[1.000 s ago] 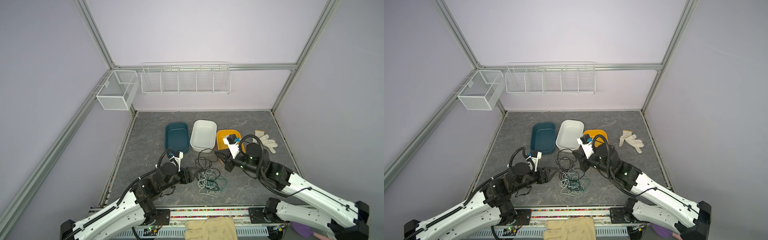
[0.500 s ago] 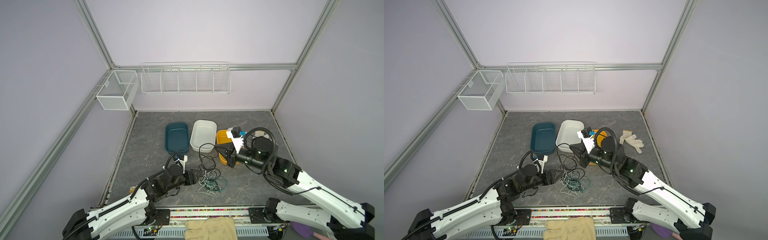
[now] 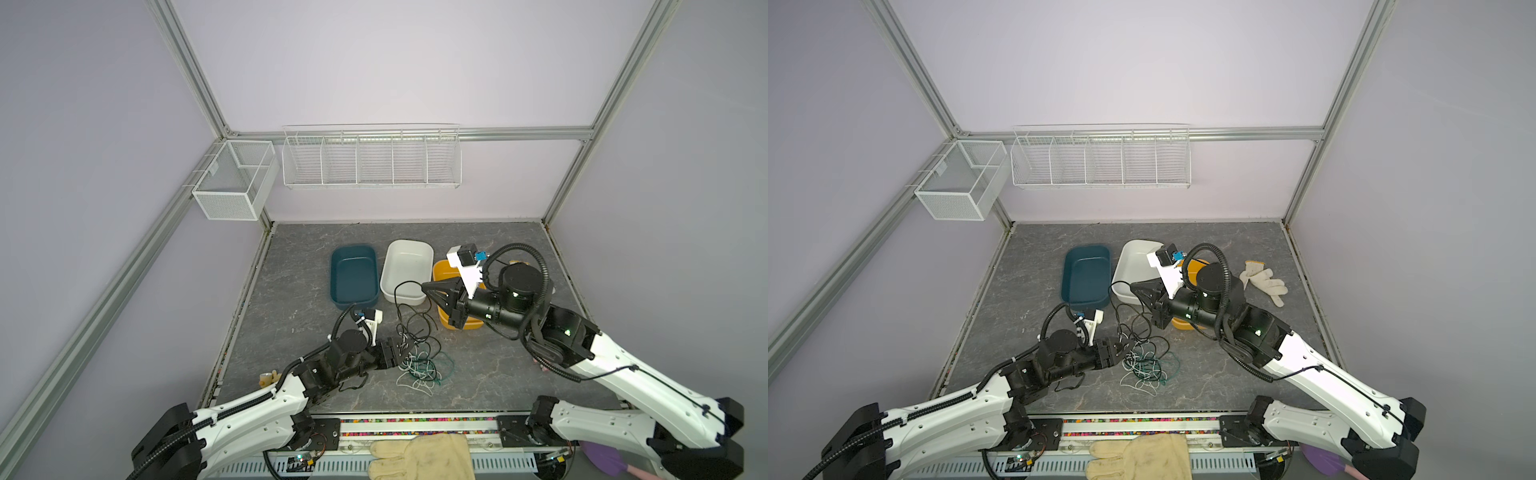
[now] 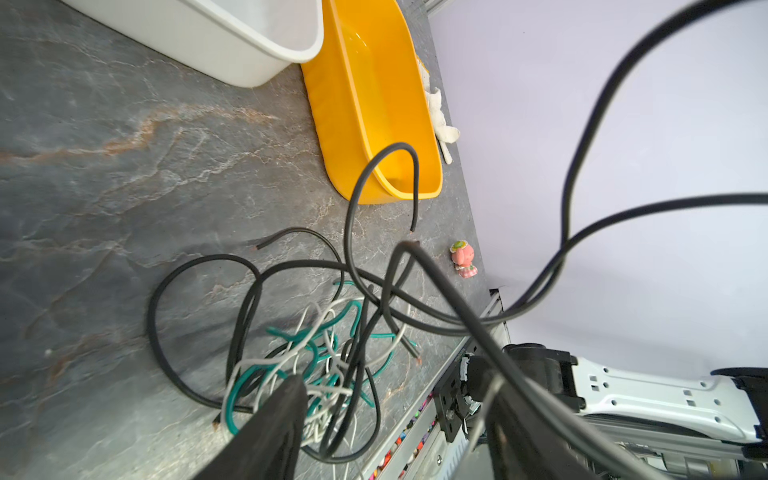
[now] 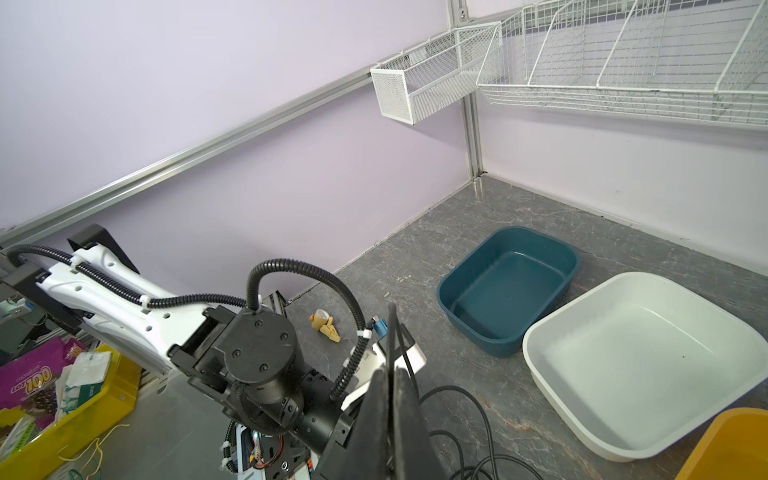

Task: Untangle the cables
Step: 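Lift a black cable over the tubs with the right gripper while the left holds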

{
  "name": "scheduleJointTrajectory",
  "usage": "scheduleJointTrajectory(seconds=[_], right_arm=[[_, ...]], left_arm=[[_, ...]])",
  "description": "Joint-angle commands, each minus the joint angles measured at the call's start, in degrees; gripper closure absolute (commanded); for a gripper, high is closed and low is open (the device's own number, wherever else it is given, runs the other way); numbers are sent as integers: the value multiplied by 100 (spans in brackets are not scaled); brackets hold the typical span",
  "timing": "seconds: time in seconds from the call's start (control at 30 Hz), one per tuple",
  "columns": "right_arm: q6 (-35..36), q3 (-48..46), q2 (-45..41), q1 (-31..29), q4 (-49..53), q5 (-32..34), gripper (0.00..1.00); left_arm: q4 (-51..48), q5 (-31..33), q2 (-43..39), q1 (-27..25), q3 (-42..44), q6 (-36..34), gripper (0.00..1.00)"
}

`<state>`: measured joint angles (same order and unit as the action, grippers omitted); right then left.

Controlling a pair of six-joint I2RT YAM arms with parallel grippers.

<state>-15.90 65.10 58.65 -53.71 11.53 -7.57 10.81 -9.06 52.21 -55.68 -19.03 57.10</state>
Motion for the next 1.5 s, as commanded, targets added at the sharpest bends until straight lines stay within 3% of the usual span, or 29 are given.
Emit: scheduleJointTrajectory(seconds=[0.0,0.47,0.87,1.33,1.4,1.47], right_arm=[[-75,150,28,-45,-192,-139,94],[-4,532,-16,-130,109,-107,94],[75,926,-208,-123,389,0,94],[404,1307,-652,-113,1174,421,94],[399,1295,-679,-118,1150,467,94],[358,1290,-657,-113,1115,374,94]], left_arm=[[339,-135,92,-22,-32,65,42],[256,276,205,-22,144,-1,100],[236,738,245,-15,404,53,100],[-421,1003,-319,57,472,-335,100],[-414,990,-359,57,461,-348,91],[-312,921,-383,58,440,-354,72]])
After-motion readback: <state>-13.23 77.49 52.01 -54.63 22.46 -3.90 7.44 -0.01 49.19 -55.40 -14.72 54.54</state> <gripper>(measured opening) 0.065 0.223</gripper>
